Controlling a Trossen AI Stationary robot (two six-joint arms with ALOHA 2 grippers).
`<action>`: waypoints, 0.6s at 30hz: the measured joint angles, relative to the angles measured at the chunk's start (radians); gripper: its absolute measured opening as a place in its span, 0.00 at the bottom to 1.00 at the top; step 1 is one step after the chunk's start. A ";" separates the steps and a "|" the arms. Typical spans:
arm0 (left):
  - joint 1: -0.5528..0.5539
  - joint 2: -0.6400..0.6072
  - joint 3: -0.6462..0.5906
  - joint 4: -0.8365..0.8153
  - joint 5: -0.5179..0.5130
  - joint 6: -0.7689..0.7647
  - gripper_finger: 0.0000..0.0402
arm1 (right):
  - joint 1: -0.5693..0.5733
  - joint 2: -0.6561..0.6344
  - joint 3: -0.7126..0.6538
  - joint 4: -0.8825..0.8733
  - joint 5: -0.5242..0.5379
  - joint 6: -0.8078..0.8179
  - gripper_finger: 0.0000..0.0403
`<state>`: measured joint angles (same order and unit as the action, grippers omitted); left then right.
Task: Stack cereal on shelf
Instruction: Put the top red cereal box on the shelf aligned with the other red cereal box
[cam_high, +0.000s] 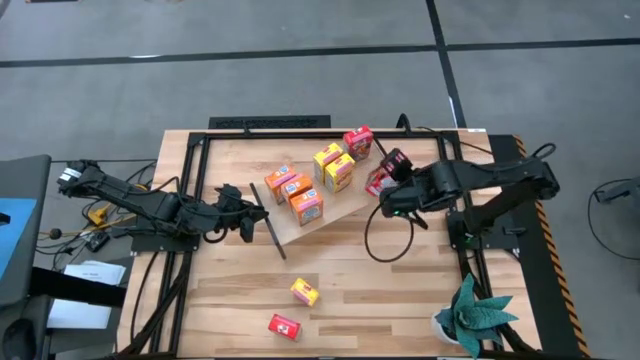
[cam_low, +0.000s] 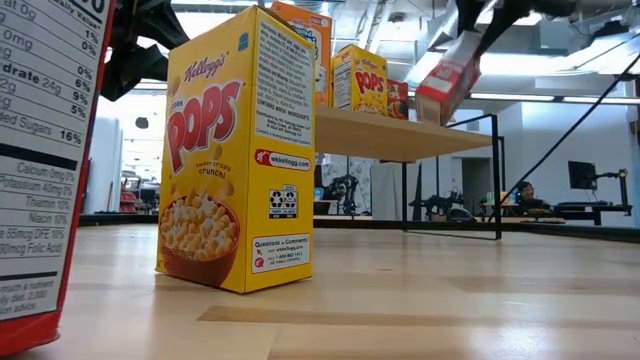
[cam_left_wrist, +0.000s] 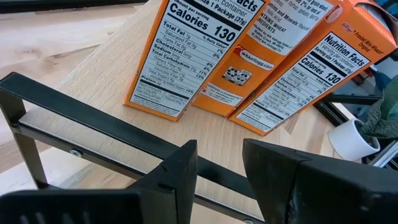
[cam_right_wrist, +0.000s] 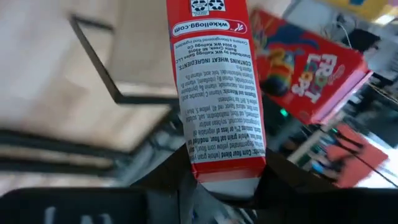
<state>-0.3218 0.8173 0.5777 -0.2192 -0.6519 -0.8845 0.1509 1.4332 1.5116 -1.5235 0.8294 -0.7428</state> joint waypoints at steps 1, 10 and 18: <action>0.000 0.000 0.000 0.000 0.000 0.000 0.30 | 0.000 0.015 0.000 -0.008 0.034 -0.017 0.36; 0.000 0.000 0.000 0.000 0.000 -0.004 0.30 | 0.010 0.107 0.000 -0.007 0.148 -0.044 0.35; 0.000 0.000 0.000 0.000 0.000 -0.003 0.30 | 0.026 0.110 0.000 -0.013 0.141 -0.041 0.35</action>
<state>-0.3218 0.8177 0.5777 -0.2195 -0.6518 -0.8876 0.1769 1.5431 1.5116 -1.5367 0.9707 -0.7835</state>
